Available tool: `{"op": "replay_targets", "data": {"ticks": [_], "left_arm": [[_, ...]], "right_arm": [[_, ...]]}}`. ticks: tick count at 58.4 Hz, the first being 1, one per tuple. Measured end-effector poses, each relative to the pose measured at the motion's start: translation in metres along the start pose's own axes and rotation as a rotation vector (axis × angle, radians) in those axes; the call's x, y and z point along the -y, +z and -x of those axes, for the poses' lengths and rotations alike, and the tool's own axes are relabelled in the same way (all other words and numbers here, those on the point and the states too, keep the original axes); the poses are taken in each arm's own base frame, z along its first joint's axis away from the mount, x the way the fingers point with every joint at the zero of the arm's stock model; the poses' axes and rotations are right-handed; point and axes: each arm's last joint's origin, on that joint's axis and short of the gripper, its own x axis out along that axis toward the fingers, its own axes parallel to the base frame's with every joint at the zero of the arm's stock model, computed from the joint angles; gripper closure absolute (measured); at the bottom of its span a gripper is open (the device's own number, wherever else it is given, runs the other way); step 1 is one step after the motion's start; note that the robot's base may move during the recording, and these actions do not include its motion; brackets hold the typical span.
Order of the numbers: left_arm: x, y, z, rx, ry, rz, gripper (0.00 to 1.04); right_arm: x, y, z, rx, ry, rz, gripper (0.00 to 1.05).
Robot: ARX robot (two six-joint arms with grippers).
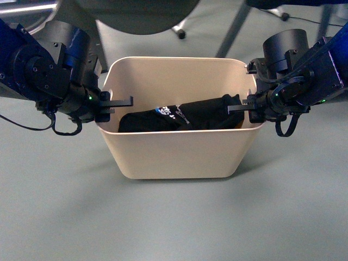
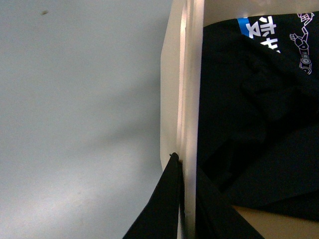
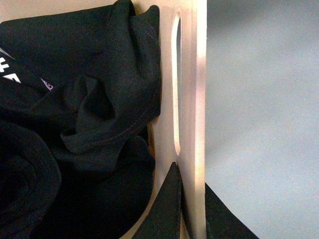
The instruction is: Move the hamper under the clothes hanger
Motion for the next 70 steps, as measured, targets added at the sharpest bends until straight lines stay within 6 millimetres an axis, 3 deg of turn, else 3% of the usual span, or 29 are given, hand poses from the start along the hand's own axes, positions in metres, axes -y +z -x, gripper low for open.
{"op": "replay_targets", "data": {"ticks": [20,70], "left_arm": [[-0.0093,0.0016,-0.0005,0.002,0.022,0.015,1.01],[-0.0075,0.0027,0.0009,0.006,0.018,0.013,1.01]], "right_arm": [[-0.0100,-0.0007,0.0018,0.001,0.022,0.016,1.02],[-0.0078,0.0002,0.0019,0.003,0.017,0.012,1.02]]}}
